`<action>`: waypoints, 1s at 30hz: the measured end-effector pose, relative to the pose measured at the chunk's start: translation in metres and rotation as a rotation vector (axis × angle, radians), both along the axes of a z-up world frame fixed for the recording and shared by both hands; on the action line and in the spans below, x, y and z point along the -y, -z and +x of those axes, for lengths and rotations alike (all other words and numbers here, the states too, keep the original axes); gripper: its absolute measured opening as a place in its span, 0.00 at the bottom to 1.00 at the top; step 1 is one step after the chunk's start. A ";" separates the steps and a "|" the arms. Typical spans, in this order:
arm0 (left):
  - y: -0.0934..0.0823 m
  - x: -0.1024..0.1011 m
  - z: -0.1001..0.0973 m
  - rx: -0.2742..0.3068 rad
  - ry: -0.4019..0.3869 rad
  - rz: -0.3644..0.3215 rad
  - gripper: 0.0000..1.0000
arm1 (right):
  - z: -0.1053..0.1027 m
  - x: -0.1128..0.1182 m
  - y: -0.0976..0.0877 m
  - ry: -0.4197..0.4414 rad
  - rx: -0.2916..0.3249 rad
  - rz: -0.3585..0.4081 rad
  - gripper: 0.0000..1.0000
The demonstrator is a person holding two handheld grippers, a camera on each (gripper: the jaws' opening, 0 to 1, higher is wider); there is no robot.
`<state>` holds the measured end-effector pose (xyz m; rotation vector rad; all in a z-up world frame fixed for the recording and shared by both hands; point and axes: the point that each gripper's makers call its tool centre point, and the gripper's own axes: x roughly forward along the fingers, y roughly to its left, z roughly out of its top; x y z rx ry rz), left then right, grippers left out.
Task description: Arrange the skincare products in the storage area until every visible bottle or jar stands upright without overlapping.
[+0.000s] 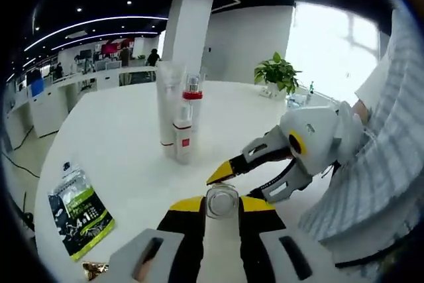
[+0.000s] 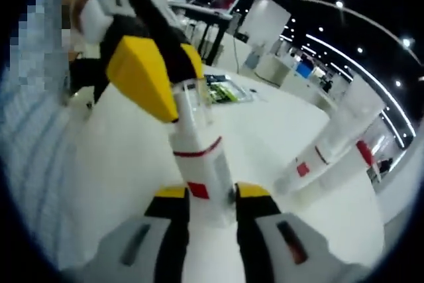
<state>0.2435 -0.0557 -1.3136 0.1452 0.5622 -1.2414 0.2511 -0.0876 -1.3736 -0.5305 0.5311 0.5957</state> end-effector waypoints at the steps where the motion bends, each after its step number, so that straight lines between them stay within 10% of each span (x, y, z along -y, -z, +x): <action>1: -0.003 0.001 0.000 0.017 -0.008 -0.010 0.18 | -0.001 -0.003 -0.001 0.007 -0.012 0.041 0.25; 30: -0.016 0.035 0.000 0.185 0.114 0.088 0.20 | -0.004 -0.014 0.006 0.222 -0.086 0.454 0.22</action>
